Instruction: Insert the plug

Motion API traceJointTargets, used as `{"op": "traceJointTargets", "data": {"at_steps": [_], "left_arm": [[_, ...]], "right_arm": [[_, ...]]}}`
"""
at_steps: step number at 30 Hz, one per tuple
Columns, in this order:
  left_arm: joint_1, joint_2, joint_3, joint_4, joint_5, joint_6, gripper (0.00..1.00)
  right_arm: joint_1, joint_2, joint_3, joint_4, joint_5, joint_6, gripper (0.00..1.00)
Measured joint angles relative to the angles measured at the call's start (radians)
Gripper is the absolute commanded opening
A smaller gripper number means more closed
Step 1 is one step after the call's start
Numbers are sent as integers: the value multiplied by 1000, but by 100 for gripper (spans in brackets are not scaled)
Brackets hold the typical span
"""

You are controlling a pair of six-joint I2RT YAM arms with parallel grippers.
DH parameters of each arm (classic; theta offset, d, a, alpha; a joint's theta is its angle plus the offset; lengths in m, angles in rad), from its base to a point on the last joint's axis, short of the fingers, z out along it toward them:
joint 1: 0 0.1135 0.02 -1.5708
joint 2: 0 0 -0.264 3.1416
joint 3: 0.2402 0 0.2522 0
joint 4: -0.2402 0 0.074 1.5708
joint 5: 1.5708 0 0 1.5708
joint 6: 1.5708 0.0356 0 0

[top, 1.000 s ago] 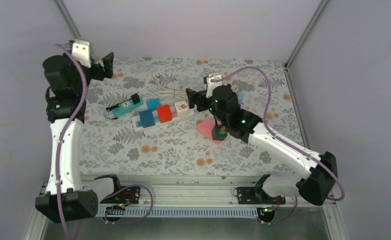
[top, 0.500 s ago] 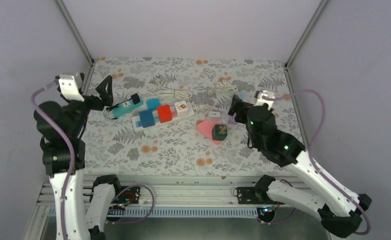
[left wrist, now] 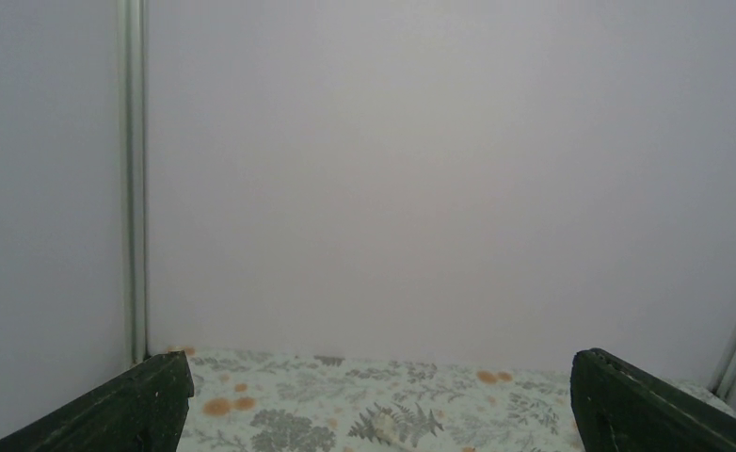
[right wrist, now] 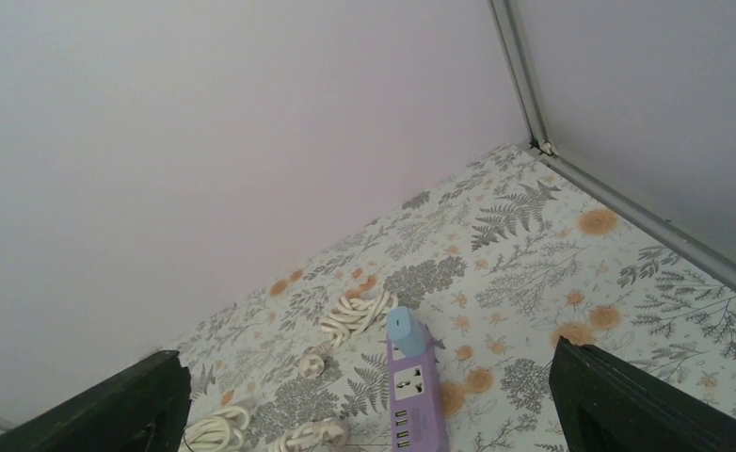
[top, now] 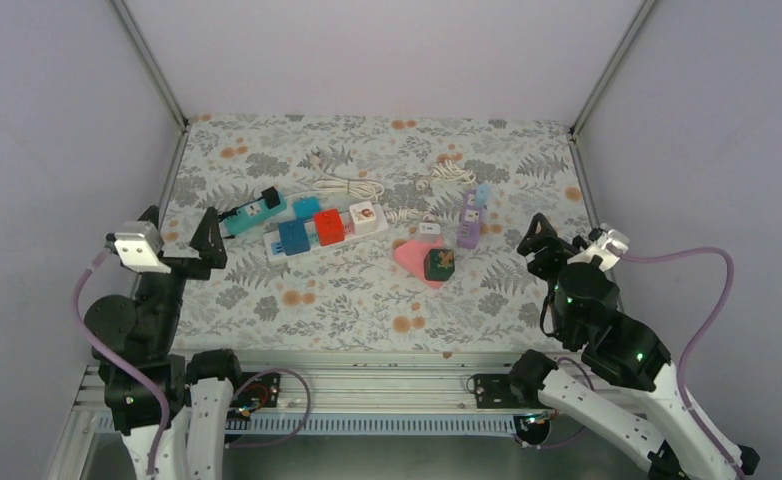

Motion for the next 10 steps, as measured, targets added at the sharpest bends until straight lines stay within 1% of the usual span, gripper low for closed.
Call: {"op": "traceJointTargets", "data": {"at_steps": [3, 10], "left_arm": [[0, -35, 0, -3, -2, 0, 100], [0, -39, 0, -13, 4, 0, 100]], "right_arm": [[0, -9, -5, 1, 7, -3, 98], [0, -29, -10, 3, 10, -4, 98]]}}
